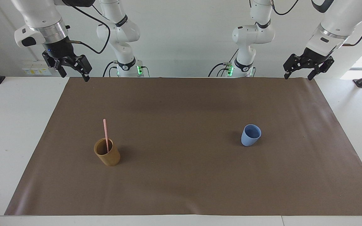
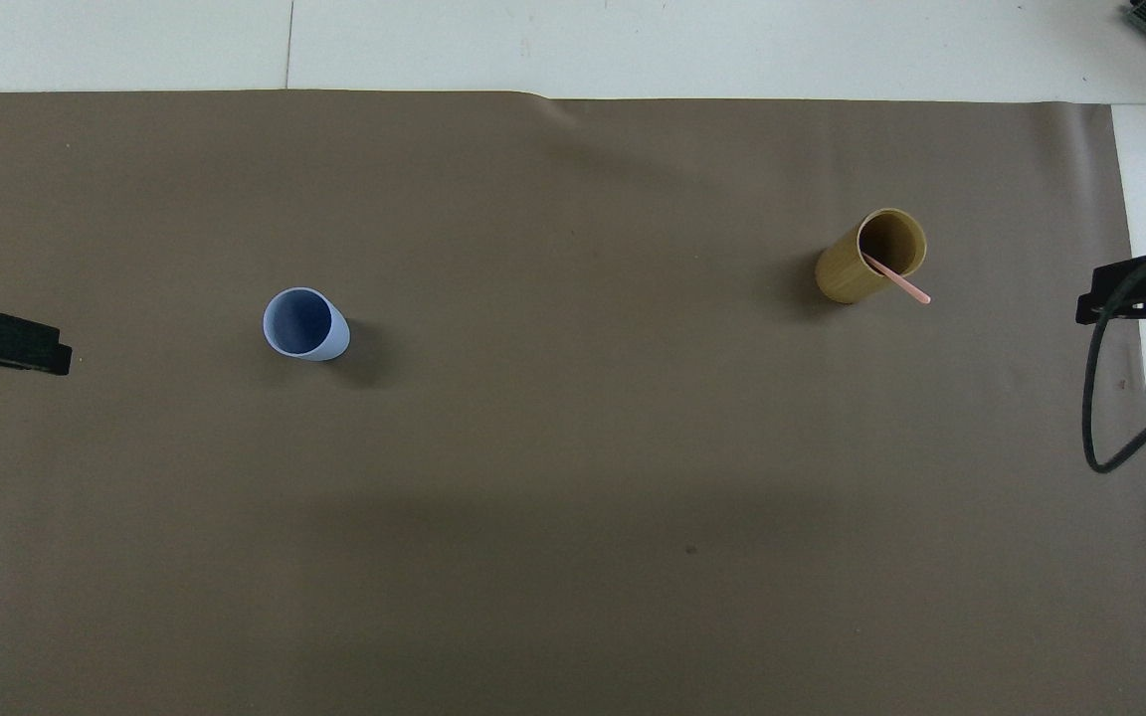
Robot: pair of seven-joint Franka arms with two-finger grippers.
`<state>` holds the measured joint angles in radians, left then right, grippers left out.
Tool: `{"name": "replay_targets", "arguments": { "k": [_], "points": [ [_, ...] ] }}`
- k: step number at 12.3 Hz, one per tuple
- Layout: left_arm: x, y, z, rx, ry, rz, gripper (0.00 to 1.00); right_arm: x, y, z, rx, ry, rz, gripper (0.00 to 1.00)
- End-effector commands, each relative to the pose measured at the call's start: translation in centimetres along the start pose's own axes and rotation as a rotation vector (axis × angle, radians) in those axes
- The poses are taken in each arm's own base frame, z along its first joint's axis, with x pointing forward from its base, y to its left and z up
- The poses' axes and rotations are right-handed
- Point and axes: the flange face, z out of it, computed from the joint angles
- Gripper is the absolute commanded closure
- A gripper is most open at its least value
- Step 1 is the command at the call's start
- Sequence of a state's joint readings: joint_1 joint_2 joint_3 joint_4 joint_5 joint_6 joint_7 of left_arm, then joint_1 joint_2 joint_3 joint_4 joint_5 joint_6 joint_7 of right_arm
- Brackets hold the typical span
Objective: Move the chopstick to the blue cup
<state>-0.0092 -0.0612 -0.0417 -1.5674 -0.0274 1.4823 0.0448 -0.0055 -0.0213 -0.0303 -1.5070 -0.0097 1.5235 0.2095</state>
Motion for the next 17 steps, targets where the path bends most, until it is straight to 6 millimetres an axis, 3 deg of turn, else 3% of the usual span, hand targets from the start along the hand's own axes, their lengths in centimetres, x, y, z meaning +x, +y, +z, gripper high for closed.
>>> {"name": "replay_targets", "arguments": {
  "k": [1,9,17],
  "points": [
    [-0.4,0.1,0.0,-0.025,-0.002,0.011,0.0,-0.2,0.0,-0.2,0.007,-0.007,-0.003,0.0],
    [-0.4,-0.4,-0.1,-0.026,-0.005,-0.009,0.0,-0.3,0.0,-0.3,0.007,-0.006,-0.002,0.0],
    [-0.3,2.6,0.5,-0.027,-0.004,0.041,0.0,-0.3,-0.4,-0.2,0.008,-0.004,-0.015,0.0]
  ]
}}
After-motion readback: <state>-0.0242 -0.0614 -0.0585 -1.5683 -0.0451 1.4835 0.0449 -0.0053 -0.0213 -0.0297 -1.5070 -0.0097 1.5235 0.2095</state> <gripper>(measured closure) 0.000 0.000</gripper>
